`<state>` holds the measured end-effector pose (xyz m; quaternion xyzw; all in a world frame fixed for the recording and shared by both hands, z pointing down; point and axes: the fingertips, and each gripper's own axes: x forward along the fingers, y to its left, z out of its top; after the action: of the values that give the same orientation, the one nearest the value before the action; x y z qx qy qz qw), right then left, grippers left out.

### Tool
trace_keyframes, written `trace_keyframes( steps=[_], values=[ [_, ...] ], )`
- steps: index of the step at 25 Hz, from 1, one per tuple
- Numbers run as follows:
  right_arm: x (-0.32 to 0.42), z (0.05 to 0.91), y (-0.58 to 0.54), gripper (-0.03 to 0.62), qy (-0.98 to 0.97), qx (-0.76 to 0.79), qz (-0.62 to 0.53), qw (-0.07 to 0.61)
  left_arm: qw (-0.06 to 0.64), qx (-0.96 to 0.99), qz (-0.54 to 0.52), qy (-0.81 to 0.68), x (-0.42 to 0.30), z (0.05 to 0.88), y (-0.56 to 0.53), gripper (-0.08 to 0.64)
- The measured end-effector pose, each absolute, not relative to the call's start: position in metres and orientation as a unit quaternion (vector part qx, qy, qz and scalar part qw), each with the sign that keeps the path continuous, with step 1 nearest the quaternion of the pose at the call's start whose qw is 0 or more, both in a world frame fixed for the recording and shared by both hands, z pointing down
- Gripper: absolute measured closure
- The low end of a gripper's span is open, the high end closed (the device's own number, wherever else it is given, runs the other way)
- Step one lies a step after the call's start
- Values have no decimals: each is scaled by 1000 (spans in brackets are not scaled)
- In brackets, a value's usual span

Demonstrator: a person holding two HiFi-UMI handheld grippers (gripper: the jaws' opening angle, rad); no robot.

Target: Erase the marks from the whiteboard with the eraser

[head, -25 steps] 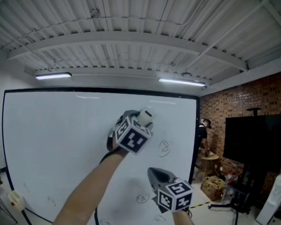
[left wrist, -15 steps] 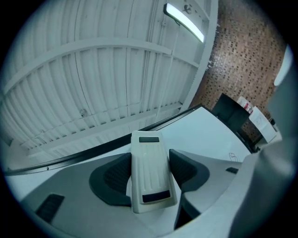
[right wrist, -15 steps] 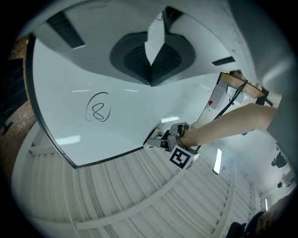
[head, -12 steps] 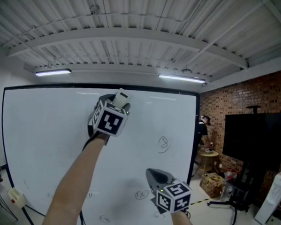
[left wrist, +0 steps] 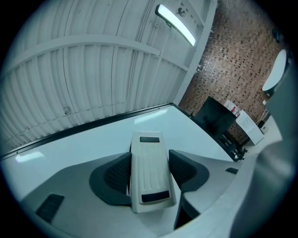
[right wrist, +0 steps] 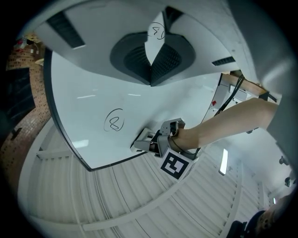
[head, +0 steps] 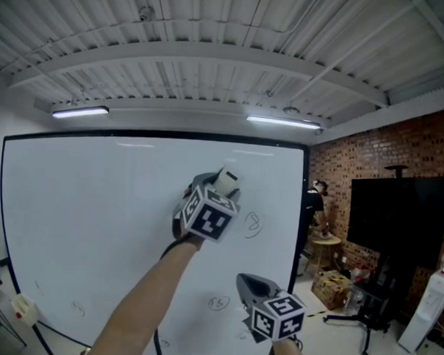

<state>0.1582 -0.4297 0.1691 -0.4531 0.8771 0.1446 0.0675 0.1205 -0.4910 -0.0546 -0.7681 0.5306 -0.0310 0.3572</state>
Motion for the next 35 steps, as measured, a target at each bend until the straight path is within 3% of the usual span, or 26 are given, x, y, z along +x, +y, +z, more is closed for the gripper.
trace_keyframes(
  steps=[13, 35],
  values=[
    [147, 168, -397, 600, 884, -437, 149, 71, 317, -793, -1, 521, 73, -2, -438, 301],
    [126, 246, -383, 600, 904, -414, 92, 57, 130, -852, -20, 506, 35, 248, -418, 300]
  ],
)
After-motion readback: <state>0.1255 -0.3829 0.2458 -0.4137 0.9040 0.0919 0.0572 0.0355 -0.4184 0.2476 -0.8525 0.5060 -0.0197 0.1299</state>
